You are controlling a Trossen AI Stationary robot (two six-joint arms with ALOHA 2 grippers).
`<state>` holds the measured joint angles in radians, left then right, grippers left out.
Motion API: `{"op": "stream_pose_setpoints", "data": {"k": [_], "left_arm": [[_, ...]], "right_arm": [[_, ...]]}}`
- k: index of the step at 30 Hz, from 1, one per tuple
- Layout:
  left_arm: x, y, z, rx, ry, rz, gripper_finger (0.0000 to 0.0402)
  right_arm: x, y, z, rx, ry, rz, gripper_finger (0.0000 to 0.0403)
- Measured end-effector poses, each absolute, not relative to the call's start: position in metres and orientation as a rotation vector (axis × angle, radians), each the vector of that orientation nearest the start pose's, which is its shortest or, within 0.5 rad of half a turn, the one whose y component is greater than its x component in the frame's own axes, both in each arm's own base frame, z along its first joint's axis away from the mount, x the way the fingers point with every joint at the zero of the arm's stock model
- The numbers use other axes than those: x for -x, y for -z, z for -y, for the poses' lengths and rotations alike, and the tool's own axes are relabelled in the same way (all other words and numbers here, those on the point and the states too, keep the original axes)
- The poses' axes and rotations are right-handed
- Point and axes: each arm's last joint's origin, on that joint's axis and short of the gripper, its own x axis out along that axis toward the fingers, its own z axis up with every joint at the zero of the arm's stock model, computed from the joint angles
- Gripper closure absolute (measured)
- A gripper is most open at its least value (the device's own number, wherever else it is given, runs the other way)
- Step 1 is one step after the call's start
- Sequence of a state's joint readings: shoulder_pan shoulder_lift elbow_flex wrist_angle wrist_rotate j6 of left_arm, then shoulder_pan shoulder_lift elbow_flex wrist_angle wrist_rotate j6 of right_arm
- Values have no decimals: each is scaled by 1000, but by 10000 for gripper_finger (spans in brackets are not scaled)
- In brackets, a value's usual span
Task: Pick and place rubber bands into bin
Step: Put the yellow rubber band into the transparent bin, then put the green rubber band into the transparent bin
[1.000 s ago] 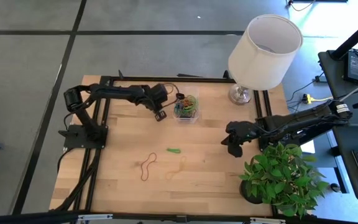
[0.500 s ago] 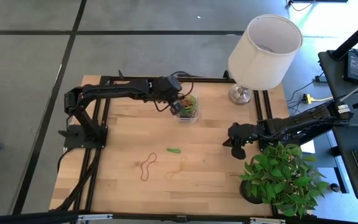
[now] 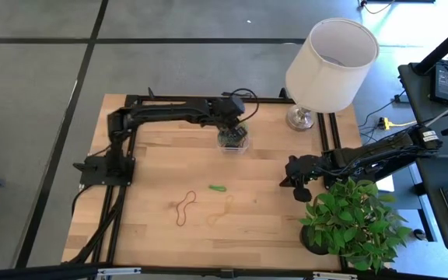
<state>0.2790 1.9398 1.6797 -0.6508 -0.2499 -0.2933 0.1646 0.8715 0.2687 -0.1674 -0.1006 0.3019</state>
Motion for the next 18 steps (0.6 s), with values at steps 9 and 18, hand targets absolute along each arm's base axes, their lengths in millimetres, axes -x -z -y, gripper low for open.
{"op": "stream_pose_setpoints", "data": {"k": [9,18], "left_arm": [[-430,-228,-148,331,-626,-920,396],[-433,-230,-153,354,-596,-883,328]], "right_arm": [[-153,-149,-28,-241,-146,-803,397],[-152,-149,-29,-244,-148,-805,397]]}}
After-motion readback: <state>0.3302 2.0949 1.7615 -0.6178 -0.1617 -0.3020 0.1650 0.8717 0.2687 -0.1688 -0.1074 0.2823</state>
